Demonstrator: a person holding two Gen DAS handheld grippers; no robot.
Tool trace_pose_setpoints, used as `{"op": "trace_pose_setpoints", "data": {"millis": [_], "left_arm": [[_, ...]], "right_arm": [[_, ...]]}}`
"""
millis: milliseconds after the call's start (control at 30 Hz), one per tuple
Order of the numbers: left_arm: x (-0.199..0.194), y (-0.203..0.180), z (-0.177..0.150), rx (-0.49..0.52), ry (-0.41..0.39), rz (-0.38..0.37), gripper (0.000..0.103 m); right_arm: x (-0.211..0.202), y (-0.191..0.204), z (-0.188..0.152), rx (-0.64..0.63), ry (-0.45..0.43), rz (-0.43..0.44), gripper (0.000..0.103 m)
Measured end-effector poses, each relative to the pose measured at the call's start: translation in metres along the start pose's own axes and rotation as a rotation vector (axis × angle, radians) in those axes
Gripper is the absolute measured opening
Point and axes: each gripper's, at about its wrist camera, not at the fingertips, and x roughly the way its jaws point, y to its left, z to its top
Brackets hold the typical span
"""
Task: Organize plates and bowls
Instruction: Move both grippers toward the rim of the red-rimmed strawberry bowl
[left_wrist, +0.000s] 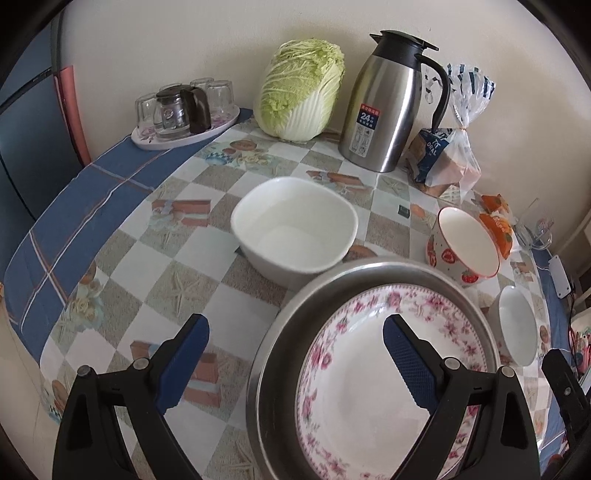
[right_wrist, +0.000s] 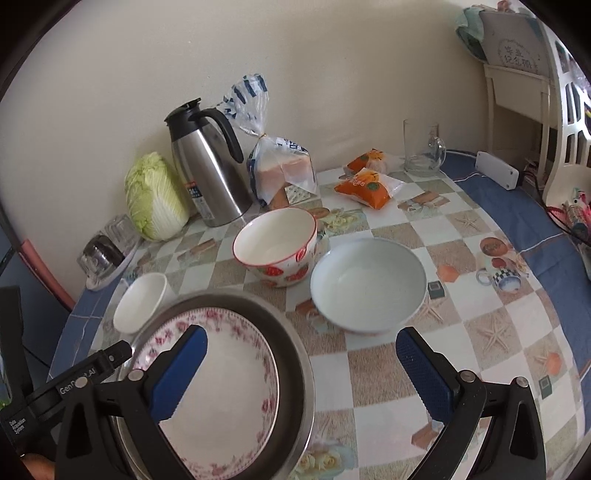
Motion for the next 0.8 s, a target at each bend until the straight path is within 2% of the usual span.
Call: {"op": "trace_pose_setpoints", "data": {"millis": [233,467,800], "left_arm": [[0.001,-0.022,0.032,0.097,-0.041,0.025,0.096],[0.009,-0.037,0.065,0.13,-0.023,-0.073,0.096],[0.023,-0.066,0.102,0.227,0.015,-0.125,0.096]], "right_arm": [[0.016,0.002,0.023,-0.01,0.026,-0.015,0.103],[0.036,0.007,0.044,-0.041,0.072,-0.015,0.103],[0.06,0.01,0.091,-0.083,0.141,-0.023,0.103]]}}
